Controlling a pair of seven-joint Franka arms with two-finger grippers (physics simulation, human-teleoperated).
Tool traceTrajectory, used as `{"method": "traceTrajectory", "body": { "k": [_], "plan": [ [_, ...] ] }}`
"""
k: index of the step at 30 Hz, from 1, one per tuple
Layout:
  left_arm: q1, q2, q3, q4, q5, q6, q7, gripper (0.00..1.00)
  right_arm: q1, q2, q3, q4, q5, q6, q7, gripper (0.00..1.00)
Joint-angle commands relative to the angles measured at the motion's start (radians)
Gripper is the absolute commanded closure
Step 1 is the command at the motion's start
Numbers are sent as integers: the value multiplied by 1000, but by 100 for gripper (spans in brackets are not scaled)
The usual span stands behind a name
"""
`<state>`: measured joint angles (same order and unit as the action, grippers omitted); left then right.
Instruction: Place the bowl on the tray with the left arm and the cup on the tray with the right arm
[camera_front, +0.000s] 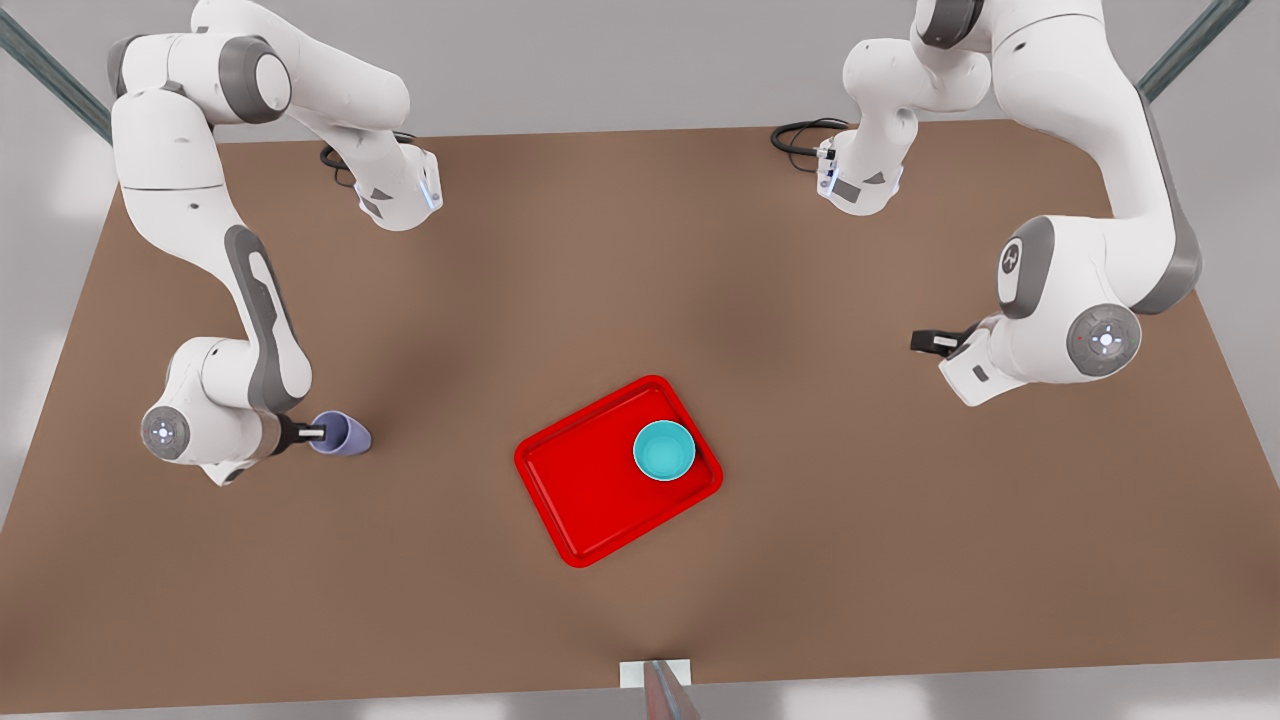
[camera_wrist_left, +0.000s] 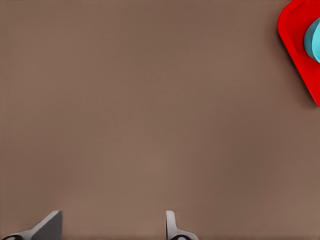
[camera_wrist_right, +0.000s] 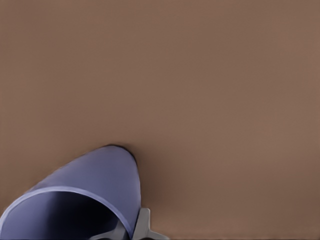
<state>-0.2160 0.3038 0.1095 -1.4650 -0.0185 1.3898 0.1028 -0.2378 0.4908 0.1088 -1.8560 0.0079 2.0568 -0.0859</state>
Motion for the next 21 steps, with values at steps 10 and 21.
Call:
{"method": "traceTrajectory", "body": {
  "k": [10,21],
  "plan": [
    [0,0,1,3,0,-2,0,0,9,-29,37,21,-6,0,21,79],
    [0,0,4,5,2,-3,0,0,60,32,299,282,-8,-141,584,79]
  ]
}}
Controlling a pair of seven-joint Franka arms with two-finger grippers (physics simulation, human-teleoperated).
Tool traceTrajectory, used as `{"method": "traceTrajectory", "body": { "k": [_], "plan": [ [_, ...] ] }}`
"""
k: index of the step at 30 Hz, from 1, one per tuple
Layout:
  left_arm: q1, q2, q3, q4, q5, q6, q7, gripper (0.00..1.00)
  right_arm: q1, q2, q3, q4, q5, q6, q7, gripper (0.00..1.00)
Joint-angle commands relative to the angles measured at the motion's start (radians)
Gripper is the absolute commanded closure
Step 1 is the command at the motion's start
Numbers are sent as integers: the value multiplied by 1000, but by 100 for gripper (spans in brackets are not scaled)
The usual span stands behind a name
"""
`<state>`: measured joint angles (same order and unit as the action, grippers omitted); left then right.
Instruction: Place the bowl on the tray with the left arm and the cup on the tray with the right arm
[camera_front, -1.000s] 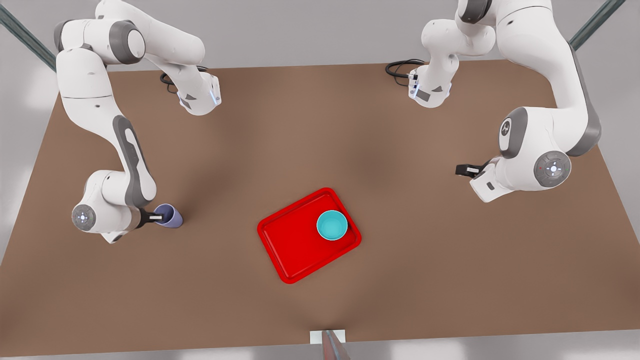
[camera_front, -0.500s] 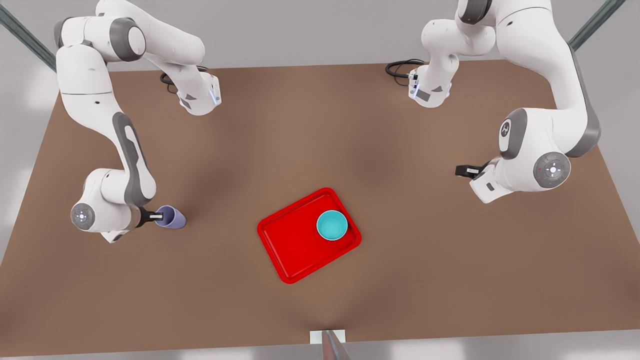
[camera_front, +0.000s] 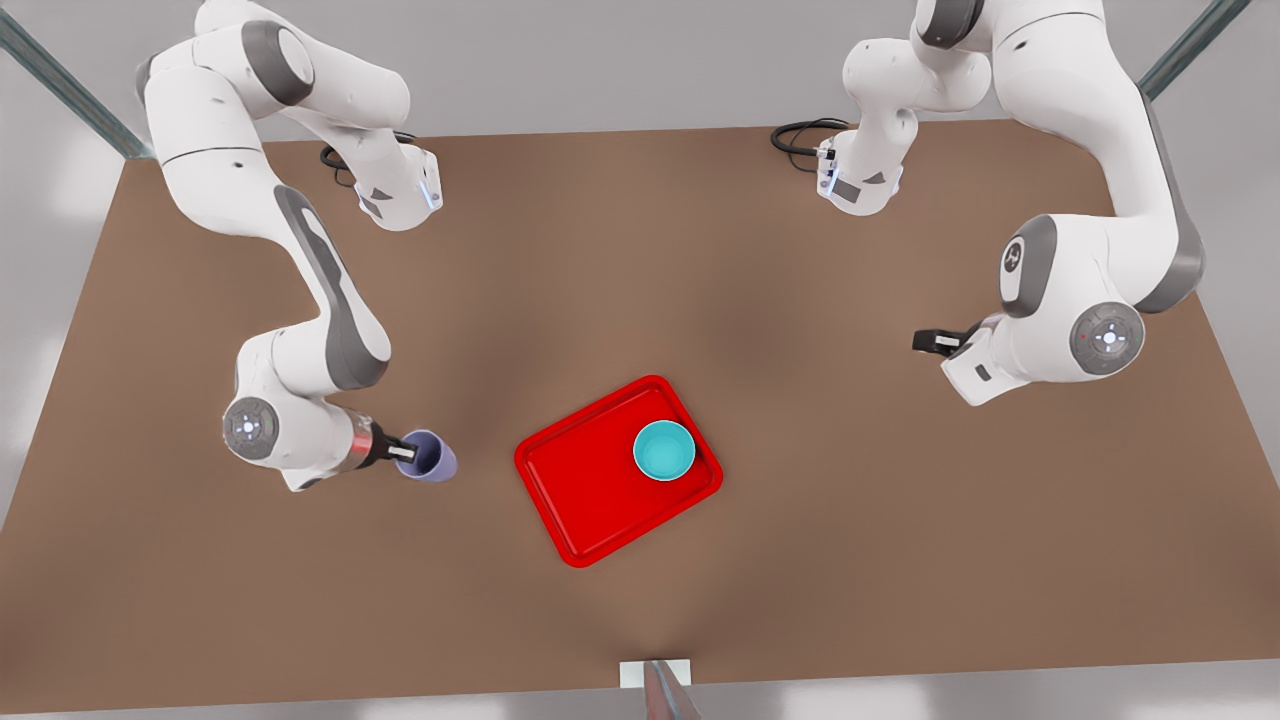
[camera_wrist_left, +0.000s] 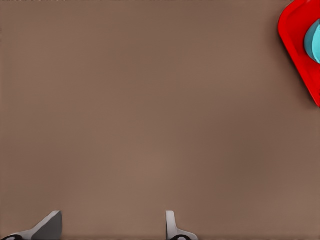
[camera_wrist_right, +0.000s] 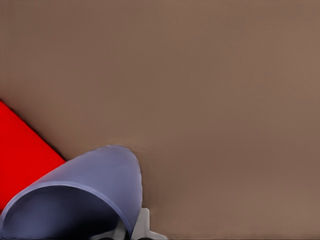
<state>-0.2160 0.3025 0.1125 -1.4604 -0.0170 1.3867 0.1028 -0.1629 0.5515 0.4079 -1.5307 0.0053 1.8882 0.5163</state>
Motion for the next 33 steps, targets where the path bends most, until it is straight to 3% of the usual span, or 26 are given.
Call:
{"method": "traceTrajectory", "body": {
  "k": [1,8,14,33],
  "plan": [
    [0,1,0,0,0,0,0,0,10,18,0,26,-4,-15,11,79],
    [0,0,1,0,0,-2,0,0,200,205,0,293,1,-23,327,79],
    [1,4,1,0,0,0,0,0,287,321,19,411,22,17,340,79],
    [1,12,3,0,0,6,0,0,349,377,-8,374,-45,92,13,79]
  ]
}}
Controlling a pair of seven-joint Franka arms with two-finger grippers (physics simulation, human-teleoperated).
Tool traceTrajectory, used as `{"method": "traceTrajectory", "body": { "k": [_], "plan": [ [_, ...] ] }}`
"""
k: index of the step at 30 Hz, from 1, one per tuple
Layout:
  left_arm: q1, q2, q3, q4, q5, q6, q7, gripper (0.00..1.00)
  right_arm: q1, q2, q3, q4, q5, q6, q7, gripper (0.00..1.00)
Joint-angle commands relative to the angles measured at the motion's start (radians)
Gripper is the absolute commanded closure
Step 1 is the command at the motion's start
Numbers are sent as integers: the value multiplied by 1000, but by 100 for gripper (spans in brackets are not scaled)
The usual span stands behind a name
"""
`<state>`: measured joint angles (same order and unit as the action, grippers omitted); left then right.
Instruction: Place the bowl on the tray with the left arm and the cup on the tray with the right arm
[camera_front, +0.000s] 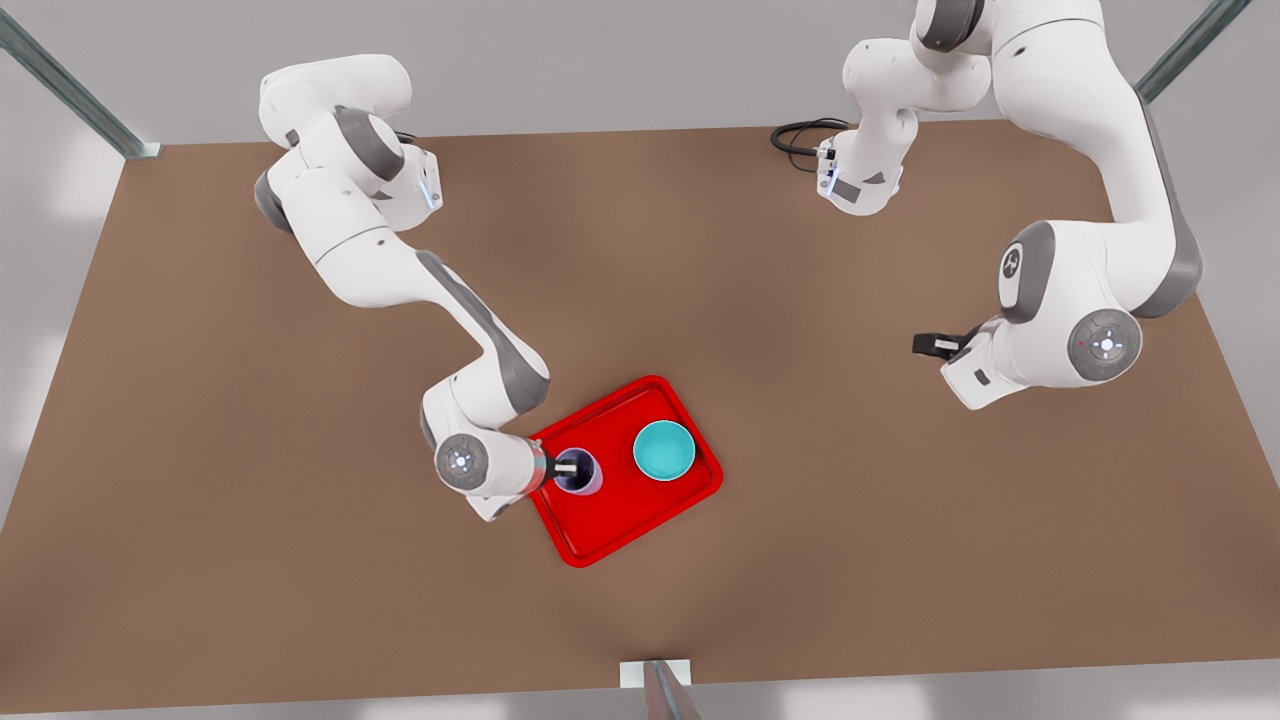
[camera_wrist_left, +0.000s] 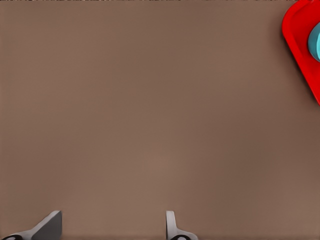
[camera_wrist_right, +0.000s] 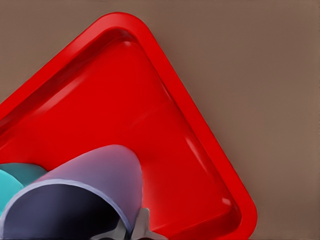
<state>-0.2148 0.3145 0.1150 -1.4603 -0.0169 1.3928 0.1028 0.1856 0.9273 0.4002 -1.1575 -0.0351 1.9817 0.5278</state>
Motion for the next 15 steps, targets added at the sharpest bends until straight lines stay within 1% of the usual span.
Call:
{"method": "traceTrajectory", "body": {
  "k": [1,2,10,12,14,15],
  "plan": [
    [0,0,0,0,0,0,0,0,0,-2,0,-1,-8,-1,3,72],
    [0,0,0,0,0,0,0,0,2,-4,0,-5,-5,0,55,0],
    [0,0,0,2,2,-1,0,0,-2,-5,3,-5,-3,-12,54,0],
    [0,0,0,2,2,0,0,0,-14,-27,6,-1,0,-17,60,0],
    [-1,0,0,2,2,0,-2,0,-21,-131,-1,-7,-35,-125,73,0],
    [0,0,0,2,2,-1,-2,0,-50,-246,-24,-37,-60,-260,58,0]
  ]
}}
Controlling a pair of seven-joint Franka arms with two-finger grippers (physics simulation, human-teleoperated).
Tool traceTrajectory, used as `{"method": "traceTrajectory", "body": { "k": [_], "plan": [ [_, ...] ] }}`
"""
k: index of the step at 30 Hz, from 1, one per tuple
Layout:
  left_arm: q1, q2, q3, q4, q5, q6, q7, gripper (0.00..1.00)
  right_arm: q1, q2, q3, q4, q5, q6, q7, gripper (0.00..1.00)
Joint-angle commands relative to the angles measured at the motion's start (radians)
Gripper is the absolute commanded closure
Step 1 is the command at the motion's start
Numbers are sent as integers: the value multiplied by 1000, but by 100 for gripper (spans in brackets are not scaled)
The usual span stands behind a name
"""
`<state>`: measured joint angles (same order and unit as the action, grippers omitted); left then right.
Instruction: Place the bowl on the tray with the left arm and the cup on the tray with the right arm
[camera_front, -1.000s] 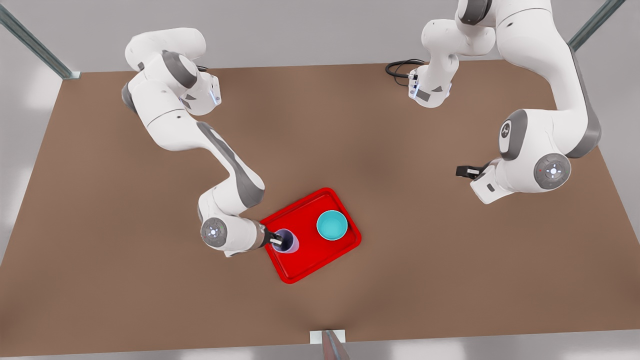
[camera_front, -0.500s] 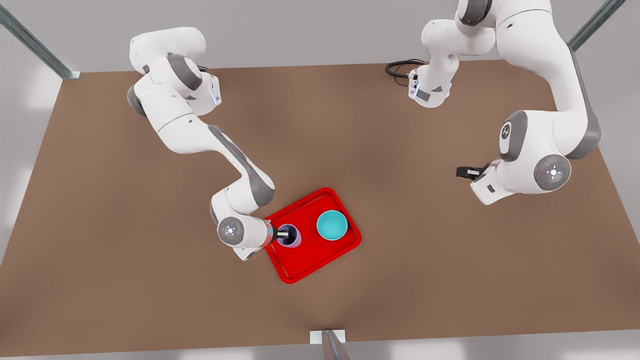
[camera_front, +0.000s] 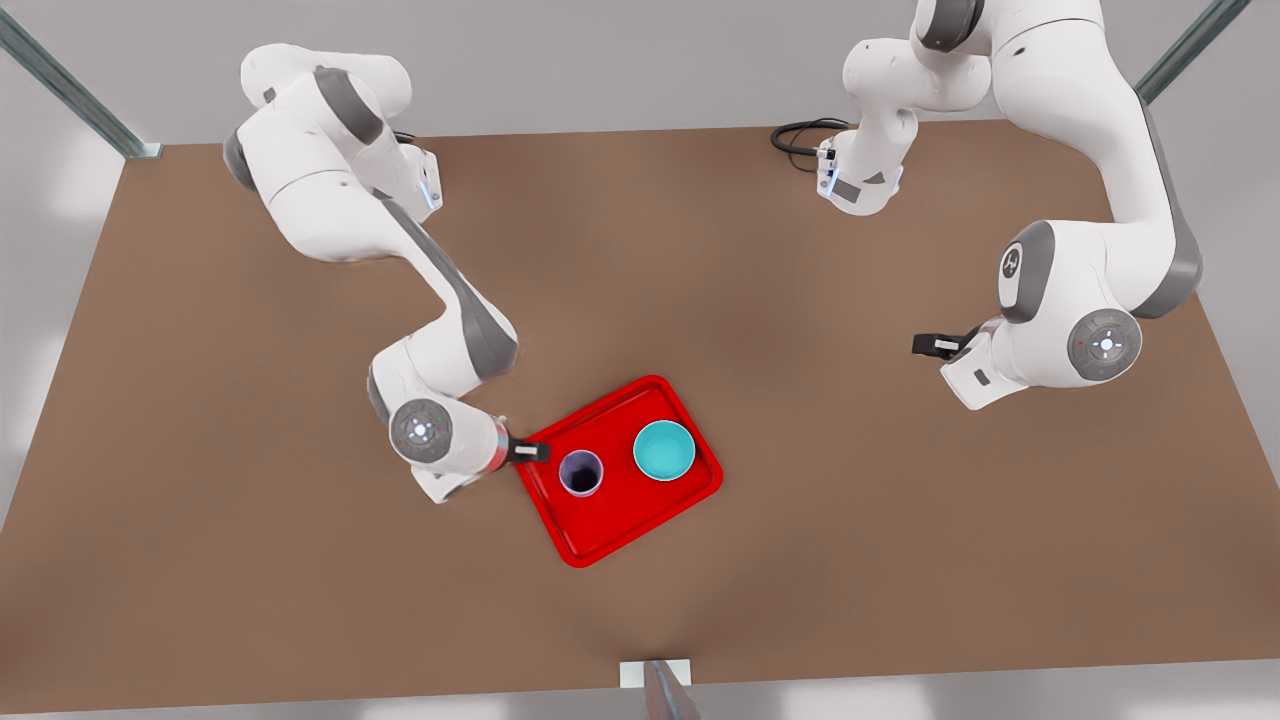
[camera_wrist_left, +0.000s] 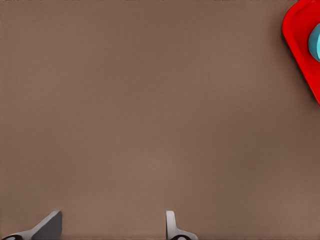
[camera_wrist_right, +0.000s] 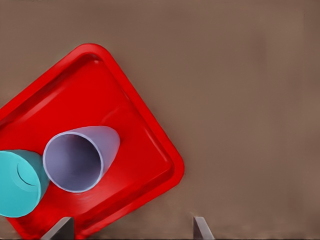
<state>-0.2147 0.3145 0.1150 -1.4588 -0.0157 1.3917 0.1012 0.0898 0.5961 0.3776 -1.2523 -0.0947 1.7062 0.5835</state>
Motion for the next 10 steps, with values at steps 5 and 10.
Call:
{"method": "traceTrajectory", "body": {
  "k": [5,10],
  "plan": [
    [-2,-11,-3,58,-3,-3,-3,0,-170,-486,-124,-317,10,-149,-252,0],
    [0,3,-1,94,10,-10,-12,0,-145,-430,-289,-358,61,-63,-472,0]
  ]
}}
